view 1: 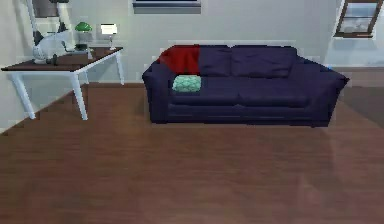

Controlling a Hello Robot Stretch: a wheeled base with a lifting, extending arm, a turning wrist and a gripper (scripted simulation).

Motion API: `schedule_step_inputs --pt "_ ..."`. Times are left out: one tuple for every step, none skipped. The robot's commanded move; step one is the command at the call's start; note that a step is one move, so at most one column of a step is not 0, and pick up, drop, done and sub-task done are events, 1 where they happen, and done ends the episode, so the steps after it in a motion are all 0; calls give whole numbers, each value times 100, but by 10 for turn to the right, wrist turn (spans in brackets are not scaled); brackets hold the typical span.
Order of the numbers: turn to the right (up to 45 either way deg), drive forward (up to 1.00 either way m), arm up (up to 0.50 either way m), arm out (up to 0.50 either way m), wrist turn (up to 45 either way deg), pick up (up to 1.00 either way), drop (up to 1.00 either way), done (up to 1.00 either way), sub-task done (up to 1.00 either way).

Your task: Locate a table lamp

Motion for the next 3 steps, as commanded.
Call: schedule_step_inputs --pt "-120 0 0 0 0 0 0 0 0" --pt "0 15 0 0 0 0 0 0 0" --pt "-90 0 0 0 0 0 0 0 0"
